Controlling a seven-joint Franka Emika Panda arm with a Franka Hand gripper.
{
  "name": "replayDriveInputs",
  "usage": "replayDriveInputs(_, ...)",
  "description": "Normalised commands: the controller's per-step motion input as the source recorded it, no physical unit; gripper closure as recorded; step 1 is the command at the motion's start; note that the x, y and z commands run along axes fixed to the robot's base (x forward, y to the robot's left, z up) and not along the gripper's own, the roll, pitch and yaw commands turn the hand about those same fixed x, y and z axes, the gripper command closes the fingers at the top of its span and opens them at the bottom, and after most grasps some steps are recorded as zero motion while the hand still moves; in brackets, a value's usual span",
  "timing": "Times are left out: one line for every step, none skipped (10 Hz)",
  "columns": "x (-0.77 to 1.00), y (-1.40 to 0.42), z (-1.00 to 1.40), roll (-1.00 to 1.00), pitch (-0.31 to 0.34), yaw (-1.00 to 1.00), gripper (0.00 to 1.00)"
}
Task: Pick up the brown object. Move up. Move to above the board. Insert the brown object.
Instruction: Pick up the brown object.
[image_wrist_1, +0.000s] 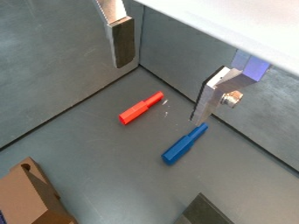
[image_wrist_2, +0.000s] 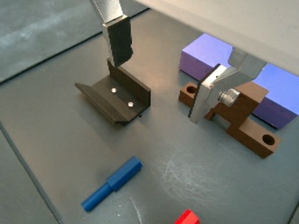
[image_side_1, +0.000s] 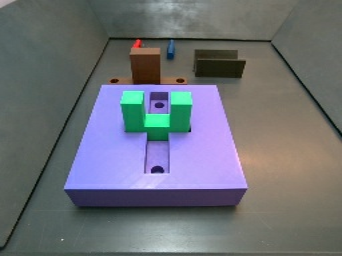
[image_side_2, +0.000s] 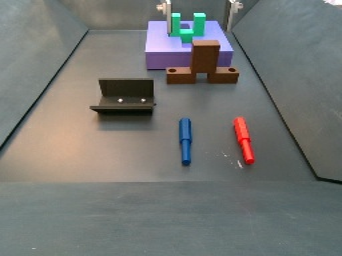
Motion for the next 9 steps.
replayDriveInputs(0.0, -0.04, -0.05, 0.0, 0.0, 0.0, 0.0)
replayDriveInputs(0.01, -0.23, -0.01, 0.03, 0.0, 0.0, 0.0)
replayDriveInputs(0.0, -0.88, -0.15, 0.2, -0.011, -0.12, 0.0)
replayDriveInputs(-0.12, -1.0, -0.32, 0.17, -0.139, -0.11, 0.0)
replayDriveInputs(-0.19, -1.0, -0.29, 0.14, -0.17, -0.09, 0.0)
replayDriveInputs(-0.33, -1.0, -0.17, 0.14, -0.129, -0.03, 0.0)
replayDriveInputs(-0.33, -1.0, -0.16, 0.13, -0.116, -0.01, 0.0)
replayDriveInputs(-0.42, -0.99, -0.16, 0.07, -0.133, 0.0, 0.0)
replayDriveInputs(-0.45, -0.89, -0.14, 0.02, -0.147, 0.0, 0.0)
